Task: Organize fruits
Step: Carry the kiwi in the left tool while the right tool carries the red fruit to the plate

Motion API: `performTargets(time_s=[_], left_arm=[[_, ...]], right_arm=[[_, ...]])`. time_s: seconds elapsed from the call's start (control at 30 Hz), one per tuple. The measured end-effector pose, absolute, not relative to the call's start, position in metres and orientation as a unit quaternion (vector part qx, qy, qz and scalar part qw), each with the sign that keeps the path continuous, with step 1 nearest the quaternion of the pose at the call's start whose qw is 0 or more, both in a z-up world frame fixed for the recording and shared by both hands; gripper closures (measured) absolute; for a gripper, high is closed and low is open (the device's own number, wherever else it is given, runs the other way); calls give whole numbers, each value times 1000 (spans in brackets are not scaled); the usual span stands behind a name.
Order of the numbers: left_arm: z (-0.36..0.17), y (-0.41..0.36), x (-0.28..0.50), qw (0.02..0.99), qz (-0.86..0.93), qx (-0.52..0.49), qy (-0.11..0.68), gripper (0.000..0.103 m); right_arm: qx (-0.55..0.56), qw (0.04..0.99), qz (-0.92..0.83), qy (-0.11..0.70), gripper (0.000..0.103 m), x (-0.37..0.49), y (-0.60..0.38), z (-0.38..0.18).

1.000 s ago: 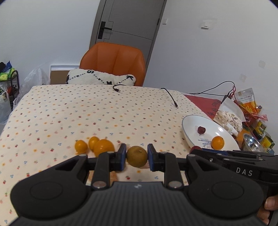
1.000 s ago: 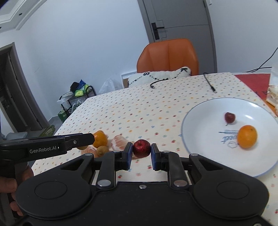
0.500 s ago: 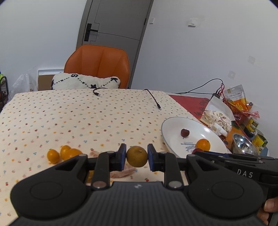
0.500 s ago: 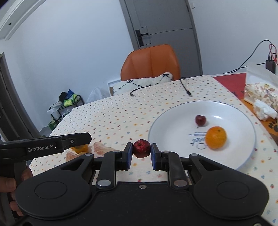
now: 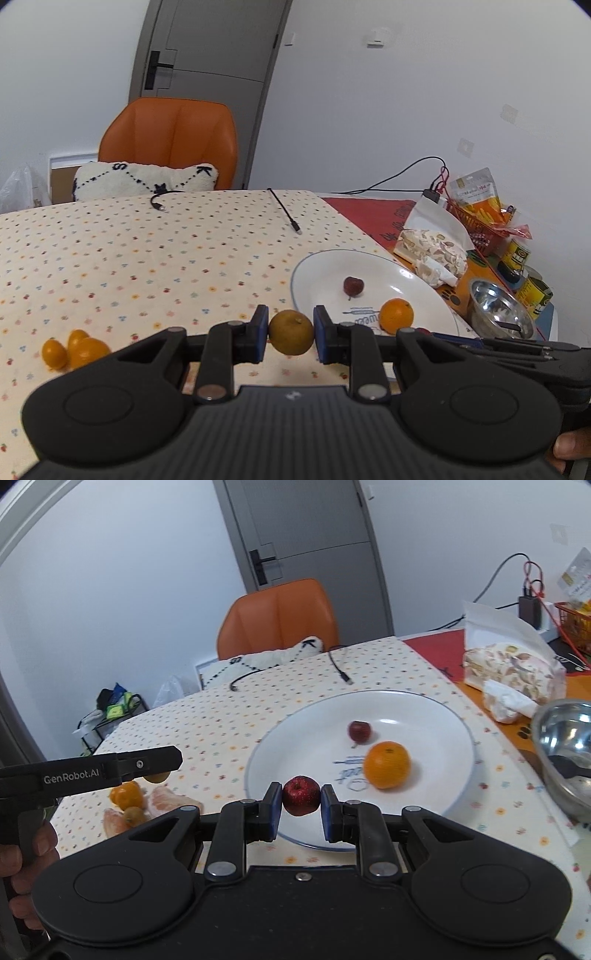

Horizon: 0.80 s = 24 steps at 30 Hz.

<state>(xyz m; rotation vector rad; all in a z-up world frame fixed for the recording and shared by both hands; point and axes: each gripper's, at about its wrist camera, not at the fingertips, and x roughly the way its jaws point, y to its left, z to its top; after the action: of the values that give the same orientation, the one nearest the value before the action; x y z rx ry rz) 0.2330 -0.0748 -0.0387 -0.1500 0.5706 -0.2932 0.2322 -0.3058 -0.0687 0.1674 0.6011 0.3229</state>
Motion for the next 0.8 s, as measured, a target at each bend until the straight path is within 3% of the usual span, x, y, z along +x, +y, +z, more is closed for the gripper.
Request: performTargets(time_s=[0.67, 0.73, 0.8], left_arm=[[-52, -116, 257, 938, -167, -54, 300, 79], [-54, -118, 260, 937, -167, -53, 302, 79], [-55, -121, 262, 936, -168, -52, 305, 79]], right_arm=[[103, 939, 113, 308, 82, 242, -335, -84], [106, 938, 117, 309, 75, 243, -336, -84], [107, 939, 116, 305, 75, 242, -338, -84]])
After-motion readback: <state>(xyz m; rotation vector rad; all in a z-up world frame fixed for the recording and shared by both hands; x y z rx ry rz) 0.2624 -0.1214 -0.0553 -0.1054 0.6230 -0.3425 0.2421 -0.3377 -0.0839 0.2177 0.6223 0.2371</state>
